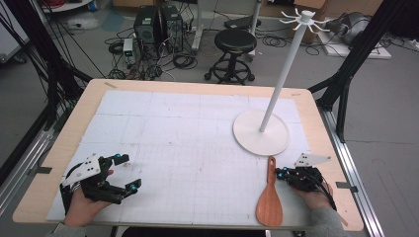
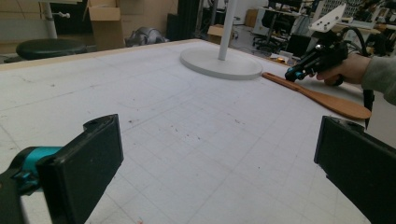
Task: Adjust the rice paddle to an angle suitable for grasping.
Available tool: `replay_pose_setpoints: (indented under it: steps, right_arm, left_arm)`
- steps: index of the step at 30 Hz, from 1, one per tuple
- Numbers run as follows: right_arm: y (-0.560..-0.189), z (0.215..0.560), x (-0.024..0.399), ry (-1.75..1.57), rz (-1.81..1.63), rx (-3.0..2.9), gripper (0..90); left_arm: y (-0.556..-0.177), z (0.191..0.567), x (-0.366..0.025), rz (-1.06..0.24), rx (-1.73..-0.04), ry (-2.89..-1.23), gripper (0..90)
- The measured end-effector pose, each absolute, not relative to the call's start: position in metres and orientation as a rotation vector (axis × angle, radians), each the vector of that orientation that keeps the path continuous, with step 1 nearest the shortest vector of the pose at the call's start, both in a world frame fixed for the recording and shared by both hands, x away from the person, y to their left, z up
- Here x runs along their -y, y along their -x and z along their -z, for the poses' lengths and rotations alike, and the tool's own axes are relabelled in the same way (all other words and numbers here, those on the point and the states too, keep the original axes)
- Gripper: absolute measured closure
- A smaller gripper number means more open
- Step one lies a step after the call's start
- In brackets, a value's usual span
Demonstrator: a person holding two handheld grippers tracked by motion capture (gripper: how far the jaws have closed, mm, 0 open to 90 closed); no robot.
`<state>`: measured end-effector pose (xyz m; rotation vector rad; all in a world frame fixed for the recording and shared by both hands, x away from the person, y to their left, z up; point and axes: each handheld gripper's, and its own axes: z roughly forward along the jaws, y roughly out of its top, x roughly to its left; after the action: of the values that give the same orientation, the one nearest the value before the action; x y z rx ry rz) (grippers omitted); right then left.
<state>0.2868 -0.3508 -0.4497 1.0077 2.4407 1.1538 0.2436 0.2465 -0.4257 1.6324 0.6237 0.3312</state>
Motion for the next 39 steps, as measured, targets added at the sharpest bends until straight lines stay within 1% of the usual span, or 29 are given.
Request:
replay_pose_setpoints:
  steps: [25,39]
  right_arm:
    - [-0.297,0.449,0.329,-0.896,-1.169,-2.512,89.9]
    - [-0.3,0.446,0.299,-0.819,-1.156,-2.594,89.9]
  left_arm:
    - [-0.241,0.427,-0.249,-0.336,-0.632,-1.637,1.8]
    - [-0.24,0.427,-0.251,-0.341,-0.64,-1.638,1.8]
